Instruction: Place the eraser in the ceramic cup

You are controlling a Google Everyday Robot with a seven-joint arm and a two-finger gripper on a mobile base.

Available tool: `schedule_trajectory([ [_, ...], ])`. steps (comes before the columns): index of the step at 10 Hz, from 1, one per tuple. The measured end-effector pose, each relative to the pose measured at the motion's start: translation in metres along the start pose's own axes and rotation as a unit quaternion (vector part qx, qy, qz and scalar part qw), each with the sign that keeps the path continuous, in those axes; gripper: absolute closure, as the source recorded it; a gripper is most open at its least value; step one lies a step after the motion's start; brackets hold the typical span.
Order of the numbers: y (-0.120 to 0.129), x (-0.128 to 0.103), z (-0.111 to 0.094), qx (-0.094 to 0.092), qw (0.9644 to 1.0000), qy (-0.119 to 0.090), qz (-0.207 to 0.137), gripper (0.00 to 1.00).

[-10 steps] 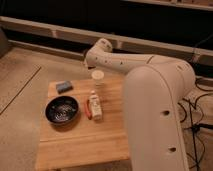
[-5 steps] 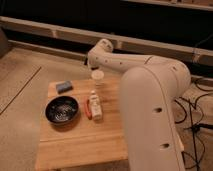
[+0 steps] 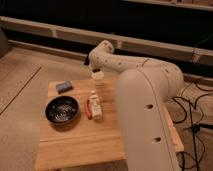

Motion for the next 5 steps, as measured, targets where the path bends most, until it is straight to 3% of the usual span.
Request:
schedule_trajectory([
  [5, 0.0012, -0.0016, 0.0101, -0.002, 0.9999, 0.015, 0.004, 1.00],
])
